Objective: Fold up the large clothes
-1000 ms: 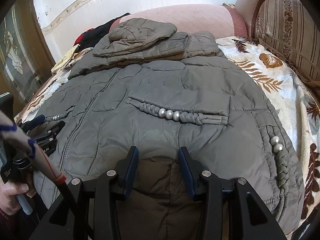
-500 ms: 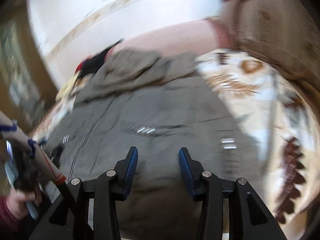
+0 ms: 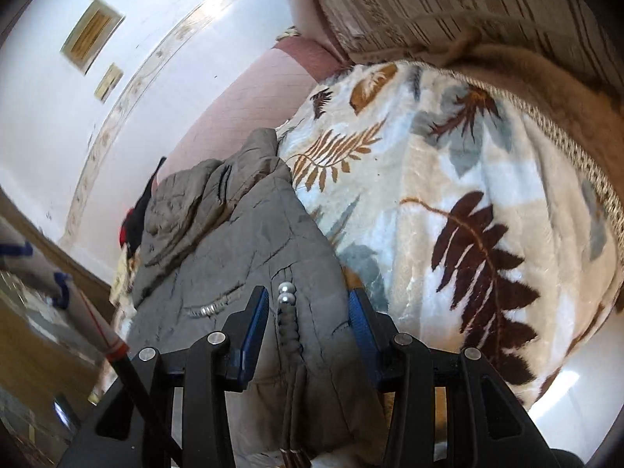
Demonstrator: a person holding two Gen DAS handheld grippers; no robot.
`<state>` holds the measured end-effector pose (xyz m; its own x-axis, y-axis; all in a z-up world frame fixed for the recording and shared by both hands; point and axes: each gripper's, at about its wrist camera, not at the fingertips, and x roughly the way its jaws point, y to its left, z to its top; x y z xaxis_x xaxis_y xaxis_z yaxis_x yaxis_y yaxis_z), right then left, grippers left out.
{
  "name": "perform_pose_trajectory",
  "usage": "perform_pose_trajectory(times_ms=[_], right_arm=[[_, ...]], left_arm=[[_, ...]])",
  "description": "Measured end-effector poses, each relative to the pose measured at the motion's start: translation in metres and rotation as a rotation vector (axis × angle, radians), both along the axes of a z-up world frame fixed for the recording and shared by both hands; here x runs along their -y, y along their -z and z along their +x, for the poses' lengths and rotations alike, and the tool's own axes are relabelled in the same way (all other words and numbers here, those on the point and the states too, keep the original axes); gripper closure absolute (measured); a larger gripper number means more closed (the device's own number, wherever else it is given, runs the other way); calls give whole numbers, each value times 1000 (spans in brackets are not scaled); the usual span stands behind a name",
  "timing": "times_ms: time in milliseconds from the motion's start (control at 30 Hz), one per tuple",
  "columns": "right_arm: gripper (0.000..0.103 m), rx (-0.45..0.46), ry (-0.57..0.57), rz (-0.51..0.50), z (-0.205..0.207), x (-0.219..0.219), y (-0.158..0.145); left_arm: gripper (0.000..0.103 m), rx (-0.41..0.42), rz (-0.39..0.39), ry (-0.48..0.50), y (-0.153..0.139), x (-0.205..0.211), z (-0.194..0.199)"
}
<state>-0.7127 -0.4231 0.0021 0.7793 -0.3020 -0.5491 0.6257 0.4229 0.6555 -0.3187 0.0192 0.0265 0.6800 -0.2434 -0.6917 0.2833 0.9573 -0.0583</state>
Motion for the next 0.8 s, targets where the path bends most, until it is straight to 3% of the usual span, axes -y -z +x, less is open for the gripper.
perform_pose_trajectory(times_ms=[133,233,400,667,800], right_arm=[[53,-18,7,50,0,7,10],[45,-26,-26,70,3,7,15],[43,-61,-100,72,13,0,18],[40,-67,-174,90,21,-37,22],[39,-58,-225,72,30,-57,22]], left_arm=[[25,-61,-53,11,9,-5,6],[25,-103,-124,-7,12,-11,10],[25,-99,-98,13,13,-4,-1],[25,-129,-162,-11,17,-22,-35],[25,-119,-181,50,16,-14,-50]])
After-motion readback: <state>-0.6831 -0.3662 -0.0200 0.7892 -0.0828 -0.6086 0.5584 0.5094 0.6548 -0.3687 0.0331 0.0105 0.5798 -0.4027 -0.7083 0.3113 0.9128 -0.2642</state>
